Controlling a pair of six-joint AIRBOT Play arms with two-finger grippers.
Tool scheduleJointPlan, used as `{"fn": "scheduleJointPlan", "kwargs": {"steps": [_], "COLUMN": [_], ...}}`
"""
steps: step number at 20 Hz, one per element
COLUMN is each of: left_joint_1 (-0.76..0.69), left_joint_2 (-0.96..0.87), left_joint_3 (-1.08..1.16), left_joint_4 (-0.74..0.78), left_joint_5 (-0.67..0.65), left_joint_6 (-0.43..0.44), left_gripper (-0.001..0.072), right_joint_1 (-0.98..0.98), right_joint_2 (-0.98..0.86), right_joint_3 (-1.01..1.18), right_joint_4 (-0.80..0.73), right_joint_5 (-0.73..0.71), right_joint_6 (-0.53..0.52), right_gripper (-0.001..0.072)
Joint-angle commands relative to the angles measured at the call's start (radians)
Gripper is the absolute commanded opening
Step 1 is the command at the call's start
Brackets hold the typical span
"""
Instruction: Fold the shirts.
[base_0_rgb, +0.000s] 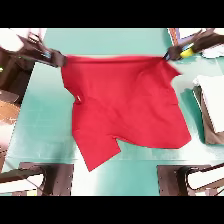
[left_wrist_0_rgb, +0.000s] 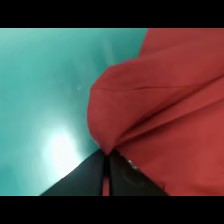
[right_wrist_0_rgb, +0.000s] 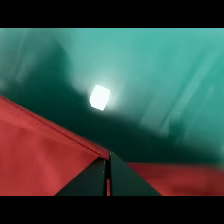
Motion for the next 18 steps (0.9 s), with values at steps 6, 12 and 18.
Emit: {"fn": "scheduleJointPlan", "kwargs": {"steps": [6, 12, 18], "left_joint_1": [0.000, 0.020, 0.101], "left_joint_2": [-0.256, -0.247, -0.067], "left_joint_3": [-0.039, 0.057, 0.023], "left_joint_4": [0.008, 0.013, -0.026], "left_joint_5": [0.245, 0.048, -0.273], "left_joint_6": [-0.059, -0.077, -0.028], "left_gripper": [0.0082, 0.0548, 0.0549], "right_joint_1": [0.035, 0.008, -0.160], "right_joint_2": [-0.252, -0.237, 0.071], "right_joint_3": [0.006, 0.106, -0.274], "right_joint_4": [0.015, 0.015, 0.114], "right_joint_5": [-0.123, 0.002, 0.079], "right_joint_6": [0.002, 0.002, -0.068], "right_gripper": [0.0014, 0.0410, 0.0410]}}
